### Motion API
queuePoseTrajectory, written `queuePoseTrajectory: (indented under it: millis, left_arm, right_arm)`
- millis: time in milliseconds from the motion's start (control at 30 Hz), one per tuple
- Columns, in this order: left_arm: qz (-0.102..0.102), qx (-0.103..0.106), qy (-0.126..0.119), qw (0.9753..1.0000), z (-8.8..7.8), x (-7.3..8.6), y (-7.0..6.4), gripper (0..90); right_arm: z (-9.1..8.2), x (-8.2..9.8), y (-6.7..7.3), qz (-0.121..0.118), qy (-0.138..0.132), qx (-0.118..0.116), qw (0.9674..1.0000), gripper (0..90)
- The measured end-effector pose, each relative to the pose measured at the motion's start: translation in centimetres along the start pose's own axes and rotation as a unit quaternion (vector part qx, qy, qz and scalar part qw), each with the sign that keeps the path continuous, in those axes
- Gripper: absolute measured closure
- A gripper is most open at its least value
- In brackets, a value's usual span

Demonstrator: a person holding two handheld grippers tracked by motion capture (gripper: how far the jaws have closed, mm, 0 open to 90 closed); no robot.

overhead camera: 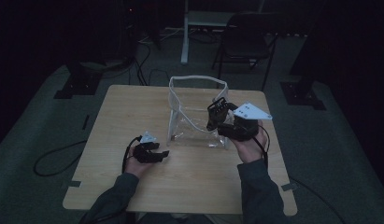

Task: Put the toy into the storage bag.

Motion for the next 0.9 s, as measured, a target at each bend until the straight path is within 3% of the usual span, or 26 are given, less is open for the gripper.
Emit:
queuePoseTrajectory:
  millis: [900]
  left_arm:
    - [-0.003, 0.002, -0.002, 1.0, 0.1, -0.1, 0.0, 36.9]
  right_arm:
    - [0.5, 3.5, 1.0, 0.005, 0.035, 0.007, 0.9993, 27.0]
Point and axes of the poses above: each handheld gripper's, and its own axes: z roughly forward along the jaws, x roughly out of its underside, y roughly to its left, the point moved 6 cm from there along z, roughly forward along the jaws, and after that the axes turned 3 degrees about x, right-handed, at the moved point
